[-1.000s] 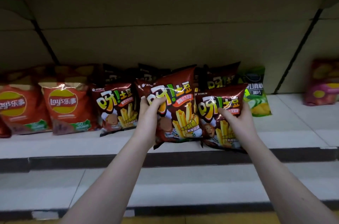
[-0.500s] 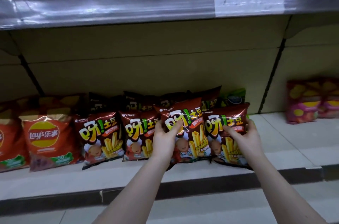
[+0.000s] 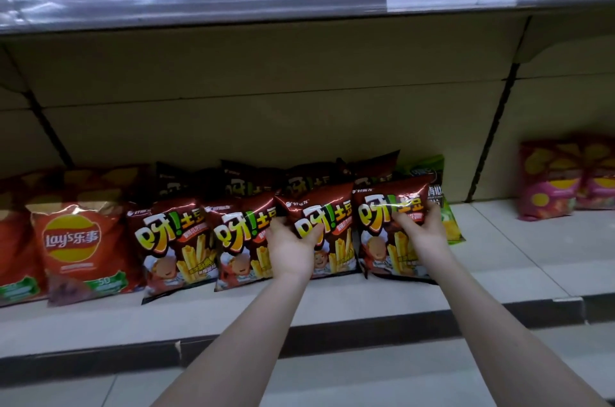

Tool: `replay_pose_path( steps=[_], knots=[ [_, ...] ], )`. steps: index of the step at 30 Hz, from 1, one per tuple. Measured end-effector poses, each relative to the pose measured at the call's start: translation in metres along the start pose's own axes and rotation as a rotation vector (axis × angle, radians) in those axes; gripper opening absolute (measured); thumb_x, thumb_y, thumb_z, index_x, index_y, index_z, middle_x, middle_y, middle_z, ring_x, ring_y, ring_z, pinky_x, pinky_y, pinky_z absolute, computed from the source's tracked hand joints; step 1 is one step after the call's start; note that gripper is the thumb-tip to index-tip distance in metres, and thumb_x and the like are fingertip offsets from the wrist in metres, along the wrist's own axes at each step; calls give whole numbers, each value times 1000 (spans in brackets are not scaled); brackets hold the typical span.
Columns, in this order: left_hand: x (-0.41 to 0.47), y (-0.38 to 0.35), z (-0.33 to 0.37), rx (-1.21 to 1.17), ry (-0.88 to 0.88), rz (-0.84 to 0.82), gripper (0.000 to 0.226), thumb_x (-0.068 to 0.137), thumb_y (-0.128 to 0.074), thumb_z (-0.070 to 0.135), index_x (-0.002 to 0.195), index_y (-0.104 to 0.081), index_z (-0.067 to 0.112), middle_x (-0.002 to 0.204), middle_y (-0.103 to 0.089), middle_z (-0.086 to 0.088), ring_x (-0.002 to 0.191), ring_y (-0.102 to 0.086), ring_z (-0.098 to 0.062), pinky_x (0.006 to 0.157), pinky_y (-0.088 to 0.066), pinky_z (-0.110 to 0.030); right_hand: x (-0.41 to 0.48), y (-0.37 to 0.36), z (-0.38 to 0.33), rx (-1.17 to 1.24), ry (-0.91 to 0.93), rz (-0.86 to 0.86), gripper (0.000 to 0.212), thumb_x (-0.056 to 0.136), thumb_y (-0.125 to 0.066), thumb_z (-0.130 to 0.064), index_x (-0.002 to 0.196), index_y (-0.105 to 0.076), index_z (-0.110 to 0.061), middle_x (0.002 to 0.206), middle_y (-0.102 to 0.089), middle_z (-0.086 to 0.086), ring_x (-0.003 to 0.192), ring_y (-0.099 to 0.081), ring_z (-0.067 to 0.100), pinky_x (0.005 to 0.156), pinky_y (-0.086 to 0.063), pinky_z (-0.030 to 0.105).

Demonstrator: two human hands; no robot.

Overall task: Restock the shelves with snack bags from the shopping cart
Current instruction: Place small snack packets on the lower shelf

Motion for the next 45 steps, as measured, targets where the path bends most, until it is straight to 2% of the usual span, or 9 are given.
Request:
replay_pose_path(
  steps=[3,6,11,18,24,31,34,37,45],
  knots=[
    [-5,-3,-7,21,-49,34,62,75,-81,25,119,-41,8,118,-50,-9,102,-57,-21,76,-44,-23,8,-6,5,-230,-2,-39,86,78,-74,-28,147,-24,-14,142,-33,14,132,-32,34,107,-30,43],
    [-10,-2,-11,43,-75,23,45,80,-74,6,107,-38,8,94,-47,3,76,-52,1,60,-40,-6,12,-6,5,-349,39,17,95,75,-77,-36,150,-20,-18,142,-31,15,135,-27,34,109,-29,46],
    [-15,-3,-14,91,-80,3,34,82,-70,7,102,-43,12,76,-51,6,100,-57,-31,79,-52,-42,0,-14,8,-262,101,156,72,73,-79,-35,130,-41,-10,124,-57,10,116,-54,30,98,-44,48],
    [-27,5,-10,0,-27,-52,49,84,-69,13,127,-45,6,115,-49,-8,76,-49,-1,86,-51,-36,-15,-15,20,-266,124,103,66,87,-63,-38,142,-36,-12,140,-32,17,127,-40,34,101,-38,41],
    [-32,16,7,-42,-84,36,35,85,-67,14,113,-46,14,115,-43,-3,100,-52,-19,90,-46,-33,-25,-11,3,-262,165,124,72,92,-53,-44,150,-23,-13,151,-29,15,141,-23,30,112,-23,42],
    [-72,64,82,-177,43,-128,16,91,-61,14,105,-54,15,114,-58,-7,106,-56,-18,89,-46,-23,-97,5,-98,-158,219,-7,46,97,-47,-35,137,-44,-14,139,-49,3,129,-42,15,108,-36,34],
    [-103,97,131,-266,110,-160,14,93,-57,9,106,-59,1,99,-61,-3,89,-59,-1,71,-44,-7,-140,17,-149,-55,157,-85,39,99,-44,-32,134,-48,-16,135,-52,-1,126,-46,10,107,-38,29],
    [-132,130,187,-300,179,-143,10,93,-56,3,102,-58,1,89,-59,6,72,-56,12,67,-43,-6,-185,39,-205,45,73,-102,34,100,-43,-23,132,-50,-11,131,-54,-1,123,-48,6,99,-37,11],
    [-185,200,344,-439,210,-70,8,94,-55,6,93,-61,10,94,-63,1,93,-60,-13,68,-46,-10,-241,99,-351,199,13,-179,30,101,-42,-20,128,-53,-14,127,-55,-6,115,-49,-8,94,-36,5]
  ],
)
Point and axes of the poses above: each hand's wrist, its own x-axis towards the middle knuckle, its own y-axis out of the back of the hand, z = x × y, the point moved 1 cm from there along x, towards the middle knuckle
